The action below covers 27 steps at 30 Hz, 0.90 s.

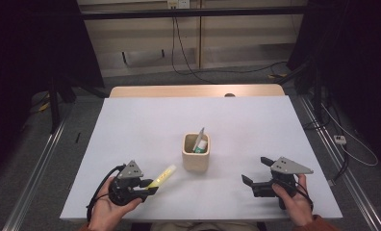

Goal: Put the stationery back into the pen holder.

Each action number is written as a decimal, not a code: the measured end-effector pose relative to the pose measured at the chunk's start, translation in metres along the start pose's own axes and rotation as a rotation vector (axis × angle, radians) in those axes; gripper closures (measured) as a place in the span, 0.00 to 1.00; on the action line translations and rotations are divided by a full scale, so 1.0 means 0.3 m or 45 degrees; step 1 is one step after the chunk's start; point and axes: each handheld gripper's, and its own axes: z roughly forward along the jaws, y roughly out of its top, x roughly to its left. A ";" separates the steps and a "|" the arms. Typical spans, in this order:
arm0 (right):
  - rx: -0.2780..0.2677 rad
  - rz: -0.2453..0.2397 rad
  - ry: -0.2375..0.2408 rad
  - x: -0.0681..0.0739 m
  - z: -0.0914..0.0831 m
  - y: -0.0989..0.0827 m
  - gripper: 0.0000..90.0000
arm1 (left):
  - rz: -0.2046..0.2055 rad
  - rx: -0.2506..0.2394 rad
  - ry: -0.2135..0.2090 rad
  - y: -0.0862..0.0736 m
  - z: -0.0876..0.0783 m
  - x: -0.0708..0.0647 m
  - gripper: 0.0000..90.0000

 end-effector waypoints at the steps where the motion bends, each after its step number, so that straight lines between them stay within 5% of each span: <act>1: 0.000 0.000 0.000 0.000 0.000 0.000 0.04 | 0.004 0.006 -0.011 -0.001 0.002 -0.005 0.75; 14: -0.023 -0.030 0.049 0.014 0.004 0.017 0.04 | 0.074 0.061 -0.122 0.019 0.037 -0.055 0.75; 27: -0.023 -0.110 0.146 0.067 0.012 0.034 0.04 | 0.133 0.086 -0.199 0.110 0.109 -0.098 0.75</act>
